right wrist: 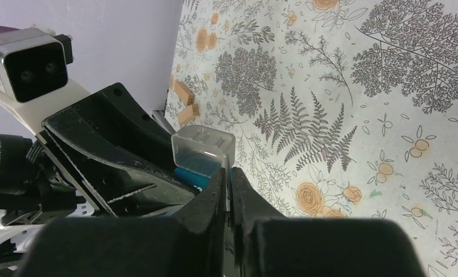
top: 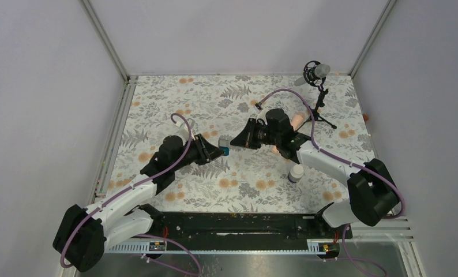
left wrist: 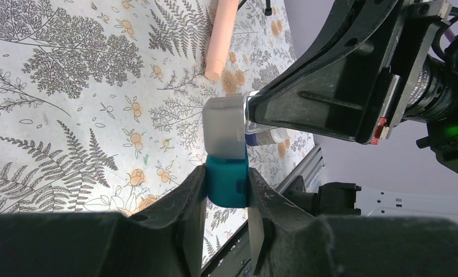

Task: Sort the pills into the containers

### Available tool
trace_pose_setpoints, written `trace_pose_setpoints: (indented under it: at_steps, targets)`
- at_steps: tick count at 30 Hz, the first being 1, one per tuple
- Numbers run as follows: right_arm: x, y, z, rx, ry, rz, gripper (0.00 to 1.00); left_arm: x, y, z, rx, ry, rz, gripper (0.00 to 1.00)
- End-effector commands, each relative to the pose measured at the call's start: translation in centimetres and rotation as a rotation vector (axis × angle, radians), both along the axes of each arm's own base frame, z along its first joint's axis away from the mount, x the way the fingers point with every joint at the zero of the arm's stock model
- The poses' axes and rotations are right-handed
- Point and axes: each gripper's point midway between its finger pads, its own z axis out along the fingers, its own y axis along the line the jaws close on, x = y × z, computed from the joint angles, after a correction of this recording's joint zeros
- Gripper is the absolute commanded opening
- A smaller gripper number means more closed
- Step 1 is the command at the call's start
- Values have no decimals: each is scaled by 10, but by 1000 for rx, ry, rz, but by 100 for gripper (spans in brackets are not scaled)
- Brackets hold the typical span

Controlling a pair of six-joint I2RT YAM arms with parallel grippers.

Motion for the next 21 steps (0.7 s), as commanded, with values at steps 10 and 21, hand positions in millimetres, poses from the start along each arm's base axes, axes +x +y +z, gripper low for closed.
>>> trace_pose_setpoints:
  at_steps: [10,21]
  targets:
    - [9,-20,-22,-175,-23,-31,0,16,4,18,50,-65,38,99]
    - [11,-43,-100,-431,29,60,0,17,36,10,162,-61,169,99]
